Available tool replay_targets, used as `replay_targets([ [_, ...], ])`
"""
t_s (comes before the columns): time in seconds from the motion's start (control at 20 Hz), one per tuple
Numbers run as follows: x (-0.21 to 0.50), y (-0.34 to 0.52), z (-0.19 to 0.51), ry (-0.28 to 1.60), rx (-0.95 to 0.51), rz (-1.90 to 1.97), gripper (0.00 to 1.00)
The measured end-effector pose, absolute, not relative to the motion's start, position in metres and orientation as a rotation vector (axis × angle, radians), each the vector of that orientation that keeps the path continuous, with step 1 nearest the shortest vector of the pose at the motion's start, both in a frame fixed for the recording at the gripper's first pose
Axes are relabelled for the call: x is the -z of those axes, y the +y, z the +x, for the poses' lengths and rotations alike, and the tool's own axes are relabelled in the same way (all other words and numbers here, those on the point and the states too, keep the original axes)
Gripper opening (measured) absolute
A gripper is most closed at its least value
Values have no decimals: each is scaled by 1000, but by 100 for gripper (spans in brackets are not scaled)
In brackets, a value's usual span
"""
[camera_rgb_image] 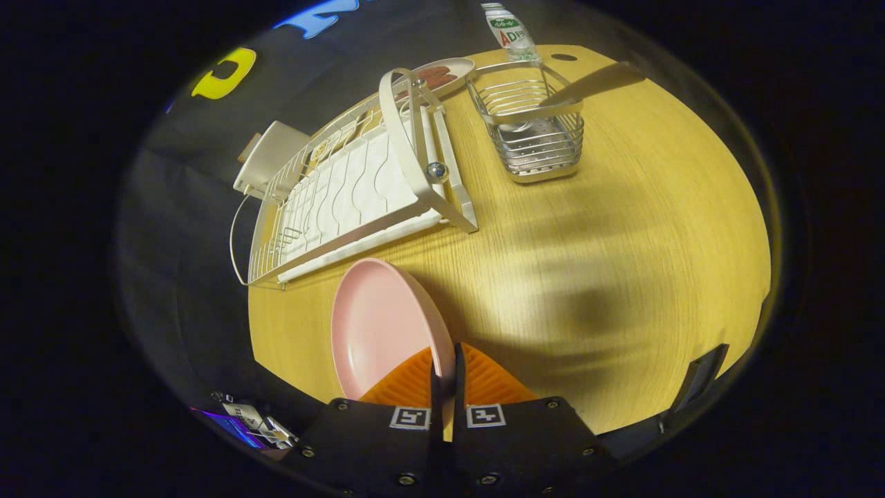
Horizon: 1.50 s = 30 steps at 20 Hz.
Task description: Take the plate from the dish rack, then take the spoon from the basket and place it into the plate.
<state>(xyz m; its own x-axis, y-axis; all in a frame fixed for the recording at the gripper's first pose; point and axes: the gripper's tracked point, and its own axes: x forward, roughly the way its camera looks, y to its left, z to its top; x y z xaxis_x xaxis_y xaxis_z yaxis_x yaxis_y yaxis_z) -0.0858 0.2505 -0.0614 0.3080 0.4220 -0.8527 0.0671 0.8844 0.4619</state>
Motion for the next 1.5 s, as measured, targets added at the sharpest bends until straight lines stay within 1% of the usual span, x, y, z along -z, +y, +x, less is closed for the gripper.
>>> replay_targets([
  [0.2,70,250,-84,1239,-297,497,6],
  [0.25,76,250,-84,1233,-301,495,6],
  [0.3,77,249,-85,1234,-307,502,9],
  [0.4,75,245,-81,1224,-303,515,9],
  [0.5,70,229,-73,1192,-279,469,11],
  [0.55,73,232,-72,1166,-281,468,14],
  [0.6,65,229,-68,1134,-277,478,16],
  [0.65,56,223,-64,1088,-266,469,28],
  [0.85,24,189,-53,896,-212,319,28],
  [1.05,7,162,-50,790,-142,269,28],
  [1.15,-9,157,-42,662,-169,252,28],
  [1.3,-31,123,-28,444,-123,139,28],
  [1.5,-36,101,-14,313,-110,97,27],
])
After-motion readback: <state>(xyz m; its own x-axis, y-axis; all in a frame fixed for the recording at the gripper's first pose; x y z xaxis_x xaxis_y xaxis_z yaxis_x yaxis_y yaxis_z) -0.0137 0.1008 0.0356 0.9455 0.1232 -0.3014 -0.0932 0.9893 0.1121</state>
